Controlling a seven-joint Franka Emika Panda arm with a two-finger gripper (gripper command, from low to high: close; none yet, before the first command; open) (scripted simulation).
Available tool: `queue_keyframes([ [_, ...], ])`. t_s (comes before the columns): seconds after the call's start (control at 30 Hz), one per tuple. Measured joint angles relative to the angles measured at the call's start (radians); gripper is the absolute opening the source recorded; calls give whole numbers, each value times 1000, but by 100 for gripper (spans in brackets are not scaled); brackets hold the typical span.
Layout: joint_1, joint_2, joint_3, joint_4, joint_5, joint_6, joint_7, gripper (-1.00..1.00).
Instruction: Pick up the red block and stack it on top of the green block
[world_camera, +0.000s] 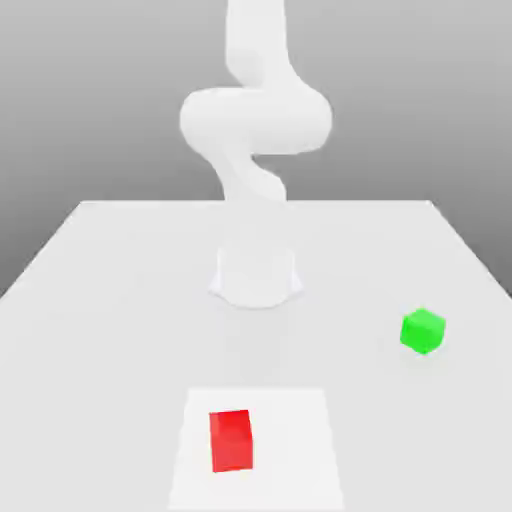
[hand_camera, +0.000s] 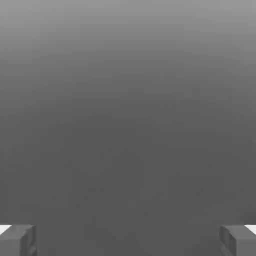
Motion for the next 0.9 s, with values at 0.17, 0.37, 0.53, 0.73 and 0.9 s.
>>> queue_keyframes([
  [0.17,15,187,-29,-74,6,94,-50,0],
  [0.37,26,405,-57,-159,17,202,-110,0],
  [0.53,25,586,-69,-231,26,292,-161,0],
  [0.73,15,803,-76,-306,26,407,-209,0],
  [0.9,-9,984,-45,-289,64,555,-241,0],
])
